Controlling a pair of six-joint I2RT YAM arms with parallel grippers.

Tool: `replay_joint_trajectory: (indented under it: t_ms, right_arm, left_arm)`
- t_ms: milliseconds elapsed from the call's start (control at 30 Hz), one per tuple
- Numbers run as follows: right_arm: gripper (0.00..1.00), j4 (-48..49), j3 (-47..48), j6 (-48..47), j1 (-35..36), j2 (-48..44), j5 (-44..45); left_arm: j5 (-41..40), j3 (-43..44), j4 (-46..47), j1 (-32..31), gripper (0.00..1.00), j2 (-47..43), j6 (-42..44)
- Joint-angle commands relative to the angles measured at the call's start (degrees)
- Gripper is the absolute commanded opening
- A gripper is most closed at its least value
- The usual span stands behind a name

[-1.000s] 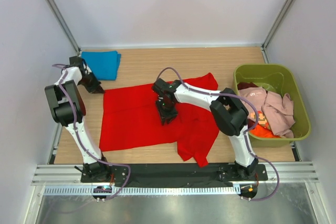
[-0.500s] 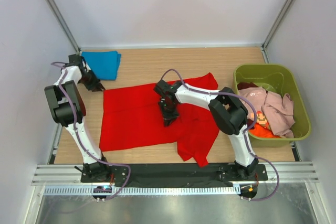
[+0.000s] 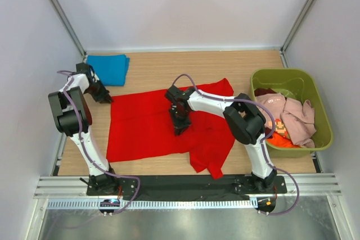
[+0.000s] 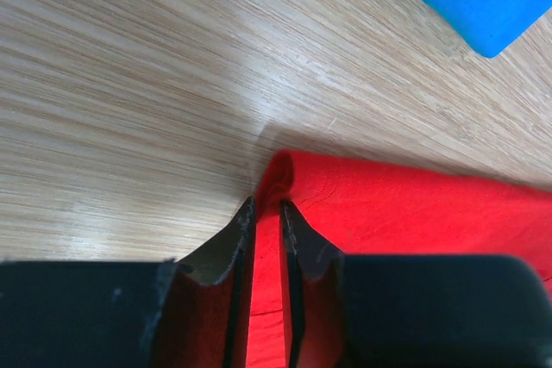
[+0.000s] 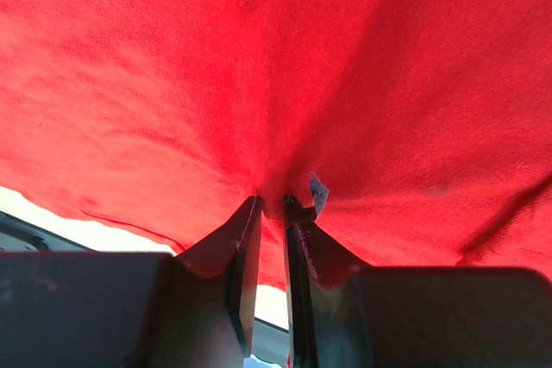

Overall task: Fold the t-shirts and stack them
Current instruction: Fold the tshirt

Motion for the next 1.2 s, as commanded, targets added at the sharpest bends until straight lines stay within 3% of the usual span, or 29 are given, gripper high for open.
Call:
replay_joint_trajectory:
  t_ms: [0,167,433,533,667,767,900,1167]
  right_arm:
    - [0.24,2.1,-0.7,0.7,0.5,1.9,0.3]
    - [0.24,2.1,-0.6,0.7,0.5,2.3,0.2]
    - [0.24,2.0,-0.6,0.7,0.5,3.0,-0.3]
    - [0.23,2.0,-0.4,0.7,0.5,3.1,-0.4]
    - [0.23,1.9,-0.1,0.7,0.5,3.5,-0.5]
    - [0.23,1.9,0.1,0.7,0.5,3.7,-0.6]
    - [0.23,1.9,0.5,0.7,0.5,3.8,-0.6]
    - [0.23,1.5,1.1,0.5,0.6,4.4,-0.9]
  left_arm:
    - [-0.2,0.8,1.8,-0.3,0.17,-2.0,0.9]
    - [-0.6,2.7,1.8,-0.3,0.13,-1.7,0.7]
    - [0.6,3.5,1.7,-0.5,0.18,-0.6,0.3]
    - [0.6,3.4,1.9,-0.6,0.11,-0.6,0.5]
    - [0.8,2.6,2.2,-0.6,0.1,-0.9,0.5]
    - [0.9,2.2,2.3,-0.6,0.19,-0.8,0.3]
    - [0.0,0.8,2.4,-0.8,0.22,-0.8,0.7]
    - [0.4,1.3,2.5,-1.0,0.13,0.1,0.5]
